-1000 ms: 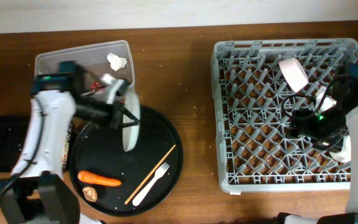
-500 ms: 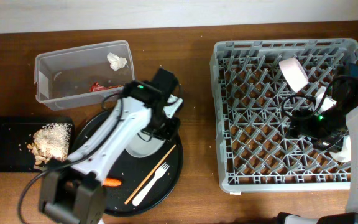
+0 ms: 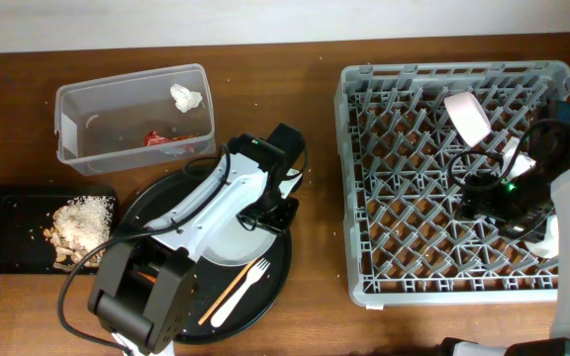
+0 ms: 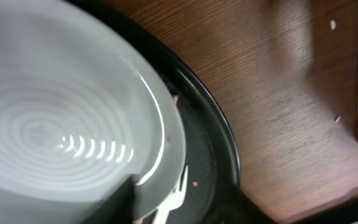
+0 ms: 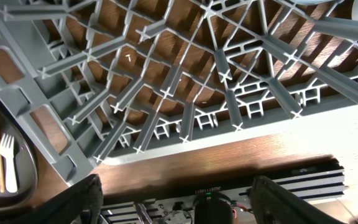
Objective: Sort waste into correct bins and load items into the dishwasher rack
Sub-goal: 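Set the empty white plate down on the round black tray with the left gripper, then move the left arm aside and grasp the plate rim with the right gripper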
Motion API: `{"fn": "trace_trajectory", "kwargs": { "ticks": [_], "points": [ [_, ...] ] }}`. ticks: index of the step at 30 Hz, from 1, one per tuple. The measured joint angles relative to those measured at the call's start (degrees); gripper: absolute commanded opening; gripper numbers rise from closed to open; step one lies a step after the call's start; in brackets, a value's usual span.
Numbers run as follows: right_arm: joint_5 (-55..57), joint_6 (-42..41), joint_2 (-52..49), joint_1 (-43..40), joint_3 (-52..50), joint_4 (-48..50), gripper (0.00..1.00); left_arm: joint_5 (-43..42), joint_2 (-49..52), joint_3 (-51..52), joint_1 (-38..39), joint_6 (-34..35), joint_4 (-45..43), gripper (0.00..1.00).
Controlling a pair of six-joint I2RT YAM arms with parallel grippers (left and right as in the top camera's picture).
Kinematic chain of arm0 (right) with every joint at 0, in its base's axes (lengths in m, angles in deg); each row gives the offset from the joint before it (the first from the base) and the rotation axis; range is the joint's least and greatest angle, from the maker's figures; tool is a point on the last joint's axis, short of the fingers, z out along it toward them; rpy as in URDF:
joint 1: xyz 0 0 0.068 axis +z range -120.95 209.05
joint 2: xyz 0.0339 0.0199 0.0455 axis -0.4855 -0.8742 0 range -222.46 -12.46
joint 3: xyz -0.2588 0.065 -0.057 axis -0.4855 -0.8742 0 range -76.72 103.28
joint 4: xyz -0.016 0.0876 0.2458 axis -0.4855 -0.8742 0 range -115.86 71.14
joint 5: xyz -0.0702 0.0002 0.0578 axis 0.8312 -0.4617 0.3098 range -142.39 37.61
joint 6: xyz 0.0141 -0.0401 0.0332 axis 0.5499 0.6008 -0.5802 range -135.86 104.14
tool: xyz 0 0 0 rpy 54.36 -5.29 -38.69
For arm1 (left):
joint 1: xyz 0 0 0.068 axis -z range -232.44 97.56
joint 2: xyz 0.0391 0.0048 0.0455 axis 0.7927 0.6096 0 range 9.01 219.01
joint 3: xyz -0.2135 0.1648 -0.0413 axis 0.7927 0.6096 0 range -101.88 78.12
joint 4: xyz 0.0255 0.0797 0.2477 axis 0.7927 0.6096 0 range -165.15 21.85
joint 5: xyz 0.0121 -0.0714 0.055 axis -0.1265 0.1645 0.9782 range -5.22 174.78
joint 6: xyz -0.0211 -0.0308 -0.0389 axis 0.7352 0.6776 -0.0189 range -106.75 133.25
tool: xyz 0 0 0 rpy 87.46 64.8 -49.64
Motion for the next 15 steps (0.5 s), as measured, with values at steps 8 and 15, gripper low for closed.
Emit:
{"fn": "trace_trajectory", "kwargs": {
  "ticks": [8, 15],
  "points": [
    [-3.5, 2.2, 0.0, 0.1, 0.0, -0.2, 0.96, -0.2, -3.3, -3.8, -7.9, -0.2, 5.6, 0.69],
    [-8.9, 5.8, 0.0, 11.3, 0.0, 3.3, 0.91, 0.3, -19.2, -5.8, -30.1, 0.1, 11.5, 0.92]
  ]
}}
